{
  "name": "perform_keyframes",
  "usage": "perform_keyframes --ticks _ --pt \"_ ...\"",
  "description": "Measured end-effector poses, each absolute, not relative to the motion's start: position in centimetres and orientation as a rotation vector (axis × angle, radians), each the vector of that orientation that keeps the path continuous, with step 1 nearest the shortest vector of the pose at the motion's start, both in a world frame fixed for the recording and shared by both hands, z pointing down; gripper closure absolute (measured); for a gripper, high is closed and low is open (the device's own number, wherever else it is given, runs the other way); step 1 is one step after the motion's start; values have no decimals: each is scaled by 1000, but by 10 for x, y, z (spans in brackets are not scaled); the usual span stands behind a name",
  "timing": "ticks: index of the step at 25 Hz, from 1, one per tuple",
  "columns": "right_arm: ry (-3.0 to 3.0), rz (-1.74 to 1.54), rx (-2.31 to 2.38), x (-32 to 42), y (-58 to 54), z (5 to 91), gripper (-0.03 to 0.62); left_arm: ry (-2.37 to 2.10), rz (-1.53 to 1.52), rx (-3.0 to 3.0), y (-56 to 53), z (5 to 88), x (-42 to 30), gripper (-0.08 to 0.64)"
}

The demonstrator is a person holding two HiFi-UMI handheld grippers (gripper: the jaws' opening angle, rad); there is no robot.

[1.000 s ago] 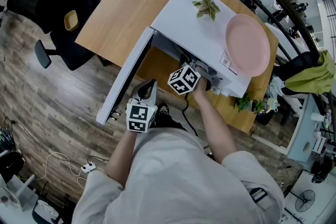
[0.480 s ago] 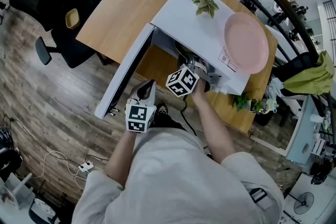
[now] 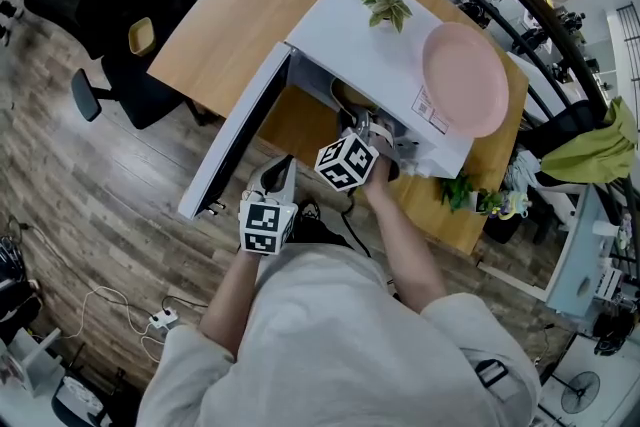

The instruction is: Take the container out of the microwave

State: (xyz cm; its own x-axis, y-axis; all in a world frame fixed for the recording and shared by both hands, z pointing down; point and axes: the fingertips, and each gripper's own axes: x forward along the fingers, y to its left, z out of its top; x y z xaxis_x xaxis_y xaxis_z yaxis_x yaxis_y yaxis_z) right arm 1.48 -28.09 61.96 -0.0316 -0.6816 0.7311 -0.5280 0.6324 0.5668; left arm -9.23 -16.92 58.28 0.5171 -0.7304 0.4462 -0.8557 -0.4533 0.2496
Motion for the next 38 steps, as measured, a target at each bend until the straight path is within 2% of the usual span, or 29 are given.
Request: perform_keyframes --ticks 38 --pt "-1805 -191 964 18 -233 607 557 -1372 428 2303 -130 582 -68 557"
